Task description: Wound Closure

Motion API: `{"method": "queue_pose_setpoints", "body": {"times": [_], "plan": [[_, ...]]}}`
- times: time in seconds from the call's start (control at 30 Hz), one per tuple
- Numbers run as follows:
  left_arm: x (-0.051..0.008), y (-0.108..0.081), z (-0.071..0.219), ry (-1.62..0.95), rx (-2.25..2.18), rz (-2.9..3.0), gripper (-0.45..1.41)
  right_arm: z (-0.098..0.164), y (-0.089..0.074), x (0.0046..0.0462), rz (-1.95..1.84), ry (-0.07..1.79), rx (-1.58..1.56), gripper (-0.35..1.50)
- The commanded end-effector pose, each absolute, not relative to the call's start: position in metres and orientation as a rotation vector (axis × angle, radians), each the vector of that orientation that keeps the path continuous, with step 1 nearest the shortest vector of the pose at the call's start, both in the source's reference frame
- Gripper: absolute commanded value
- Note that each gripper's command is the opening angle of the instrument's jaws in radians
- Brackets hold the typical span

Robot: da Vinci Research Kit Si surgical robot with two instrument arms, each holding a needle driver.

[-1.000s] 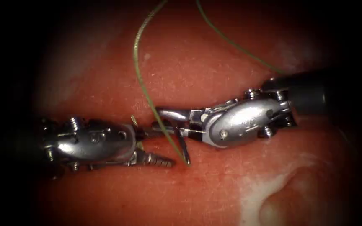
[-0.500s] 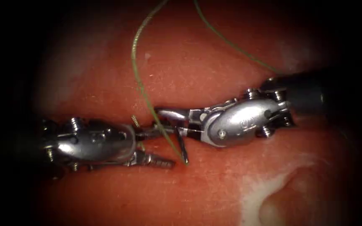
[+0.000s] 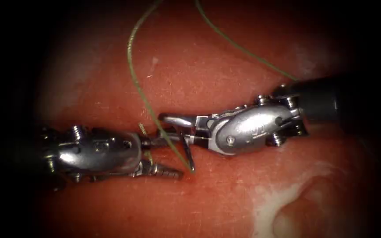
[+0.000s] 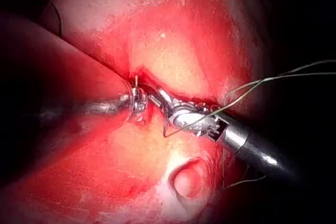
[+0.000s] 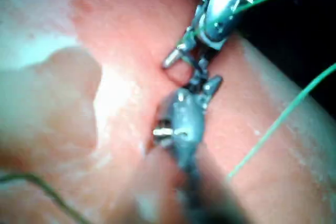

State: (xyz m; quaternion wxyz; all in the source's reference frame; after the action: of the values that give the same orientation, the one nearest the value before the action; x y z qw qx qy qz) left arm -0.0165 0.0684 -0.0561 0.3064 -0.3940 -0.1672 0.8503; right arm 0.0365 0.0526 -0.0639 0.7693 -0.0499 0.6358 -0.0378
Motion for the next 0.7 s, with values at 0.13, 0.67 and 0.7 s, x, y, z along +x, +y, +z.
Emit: {"method": "queue_pose_setpoints", "body": {"times": [0.13, 0.67, 0.7], "plan": [[-0.017, 0.0681, -0.0555, -0.445, -1.042, 2.25, 0.62, -0.0629, 0.0521, 0.0372, -0.077, 1.372, -0.091, -0.35], [-0.0167, 0.0678, -0.0552, -0.455, -1.012, 2.251, 0.62, -0.0609, 0.0507, 0.037, -0.063, 1.355, 0.017, -0.35], [-0.0167, 0.0678, -0.0552, -0.455, -1.012, 2.251, 0.62, -0.0608, 0.0507, 0.037, -0.067, 1.354, 0.021, -0.35]]}}
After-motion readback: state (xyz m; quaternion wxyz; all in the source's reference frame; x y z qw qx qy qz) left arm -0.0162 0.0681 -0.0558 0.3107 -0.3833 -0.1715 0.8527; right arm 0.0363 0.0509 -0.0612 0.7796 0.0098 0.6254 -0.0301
